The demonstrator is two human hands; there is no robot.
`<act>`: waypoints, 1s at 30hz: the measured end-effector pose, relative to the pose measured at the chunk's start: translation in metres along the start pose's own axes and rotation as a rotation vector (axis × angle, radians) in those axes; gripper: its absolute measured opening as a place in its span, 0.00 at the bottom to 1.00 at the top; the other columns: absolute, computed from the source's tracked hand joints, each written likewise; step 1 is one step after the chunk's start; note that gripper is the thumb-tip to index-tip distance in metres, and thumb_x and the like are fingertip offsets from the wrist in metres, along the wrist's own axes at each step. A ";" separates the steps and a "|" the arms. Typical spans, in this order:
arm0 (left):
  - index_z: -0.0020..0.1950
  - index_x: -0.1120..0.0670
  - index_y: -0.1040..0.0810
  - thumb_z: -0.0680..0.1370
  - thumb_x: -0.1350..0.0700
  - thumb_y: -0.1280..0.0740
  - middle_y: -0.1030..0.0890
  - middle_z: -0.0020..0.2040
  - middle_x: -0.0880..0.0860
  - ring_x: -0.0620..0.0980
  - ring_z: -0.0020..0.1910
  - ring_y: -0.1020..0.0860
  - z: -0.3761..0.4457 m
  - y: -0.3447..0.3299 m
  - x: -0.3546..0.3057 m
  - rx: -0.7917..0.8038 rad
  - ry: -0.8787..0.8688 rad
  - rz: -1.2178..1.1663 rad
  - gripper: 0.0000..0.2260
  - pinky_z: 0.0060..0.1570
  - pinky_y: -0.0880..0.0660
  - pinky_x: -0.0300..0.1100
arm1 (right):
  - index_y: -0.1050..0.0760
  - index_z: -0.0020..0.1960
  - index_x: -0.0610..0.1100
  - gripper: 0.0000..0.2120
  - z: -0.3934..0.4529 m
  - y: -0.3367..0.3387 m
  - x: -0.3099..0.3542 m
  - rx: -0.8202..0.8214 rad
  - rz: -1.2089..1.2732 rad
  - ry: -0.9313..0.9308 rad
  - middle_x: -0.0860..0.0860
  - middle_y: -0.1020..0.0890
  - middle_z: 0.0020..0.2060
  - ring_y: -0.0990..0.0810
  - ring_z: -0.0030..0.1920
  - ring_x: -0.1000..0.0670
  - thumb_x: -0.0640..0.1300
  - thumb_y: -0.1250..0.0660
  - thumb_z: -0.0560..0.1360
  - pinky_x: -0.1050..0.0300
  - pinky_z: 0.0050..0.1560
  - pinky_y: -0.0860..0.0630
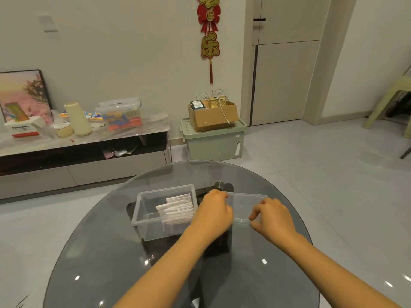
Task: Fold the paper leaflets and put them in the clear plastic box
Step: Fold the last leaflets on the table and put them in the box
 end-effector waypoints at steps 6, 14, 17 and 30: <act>0.69 0.58 0.37 0.78 0.52 0.40 0.38 0.68 0.61 0.61 0.67 0.37 0.019 -0.040 0.000 0.305 0.302 0.178 0.22 0.65 0.36 0.51 | 0.23 0.57 0.55 0.13 -0.008 -0.001 -0.017 0.072 0.167 -0.144 0.47 0.29 0.64 0.33 0.66 0.45 0.50 0.32 0.74 0.56 0.61 0.33; 0.70 0.52 0.32 0.76 0.56 0.36 0.36 0.71 0.55 0.56 0.69 0.36 0.015 -0.007 -0.019 -0.070 0.215 -0.160 0.22 0.69 0.37 0.50 | 0.21 0.54 0.49 0.13 -0.001 0.020 -0.015 -0.141 0.496 -0.133 0.50 0.22 0.58 0.28 0.62 0.47 0.45 0.27 0.70 0.56 0.61 0.30; 0.71 0.52 0.33 0.77 0.58 0.37 0.39 0.73 0.53 0.53 0.72 0.42 0.000 0.029 -0.015 -0.233 0.153 -0.166 0.21 0.71 0.40 0.50 | 0.20 0.53 0.49 0.12 0.000 0.039 0.011 -0.219 0.581 -0.030 0.52 0.21 0.55 0.27 0.61 0.48 0.45 0.26 0.70 0.57 0.59 0.30; 0.67 0.53 0.28 0.78 0.56 0.38 0.31 0.69 0.52 0.53 0.68 0.35 -0.069 0.093 0.095 -0.449 0.419 -0.058 0.17 0.67 0.41 0.48 | 0.25 0.64 0.51 0.16 0.000 0.011 0.138 0.029 0.563 0.227 0.52 0.33 0.71 0.39 0.71 0.52 0.47 0.35 0.77 0.56 0.71 0.40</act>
Point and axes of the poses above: each hand's wrist, its own z-axis towards the middle knuckle, its own y-axis out of the back of the hand, x = y × z, the point moved 2 cm from there along z, towards the middle knuckle
